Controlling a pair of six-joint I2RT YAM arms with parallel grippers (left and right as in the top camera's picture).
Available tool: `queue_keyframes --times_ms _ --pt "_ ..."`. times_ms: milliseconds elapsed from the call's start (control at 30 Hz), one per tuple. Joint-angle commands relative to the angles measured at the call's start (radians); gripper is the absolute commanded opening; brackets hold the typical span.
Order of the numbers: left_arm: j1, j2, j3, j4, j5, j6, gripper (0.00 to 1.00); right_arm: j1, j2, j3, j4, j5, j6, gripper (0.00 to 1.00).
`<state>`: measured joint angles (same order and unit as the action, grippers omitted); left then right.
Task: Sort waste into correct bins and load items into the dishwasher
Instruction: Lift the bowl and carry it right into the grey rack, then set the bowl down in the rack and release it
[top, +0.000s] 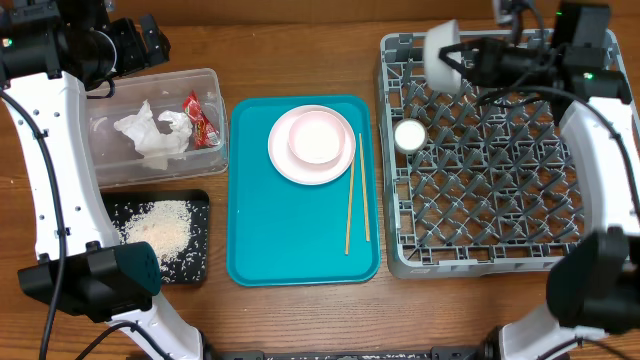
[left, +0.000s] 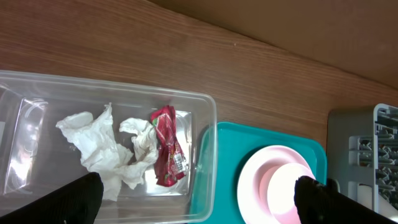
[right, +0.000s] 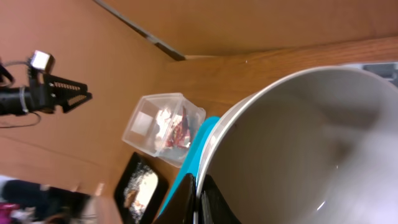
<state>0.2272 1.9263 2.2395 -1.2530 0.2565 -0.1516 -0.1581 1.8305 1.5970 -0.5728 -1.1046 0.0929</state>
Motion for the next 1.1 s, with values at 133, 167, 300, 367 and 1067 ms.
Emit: queue_keyframes --times_ms 133,167,300,367,1067 --pt "-0.001 -0.006 0.009 0.0 -0.005 -0.01 1.0 -0.097 0.182 0.007 0.057 -0.246 -0.03 0.04" --pt "-0.001 -0.006 0.009 0.0 -0.005 -0.01 1.0 -0.103 0.2 0.007 0.057 -0.257 -0.03 0.04" --pt "-0.003 -0.006 0.009 0.0 -0.005 -0.01 1.0 -0.12 0.258 0.007 0.056 -0.285 -0.03 0.04" --pt "-0.005 -0.006 0.009 0.0 -0.005 -0.01 1.0 -0.126 0.272 0.007 0.056 -0.285 -0.031 0.04" --pt "-0.005 -0.006 0.009 0.0 -0.005 -0.01 1.0 -0.201 0.274 0.007 -0.041 -0.075 -0.03 0.14"
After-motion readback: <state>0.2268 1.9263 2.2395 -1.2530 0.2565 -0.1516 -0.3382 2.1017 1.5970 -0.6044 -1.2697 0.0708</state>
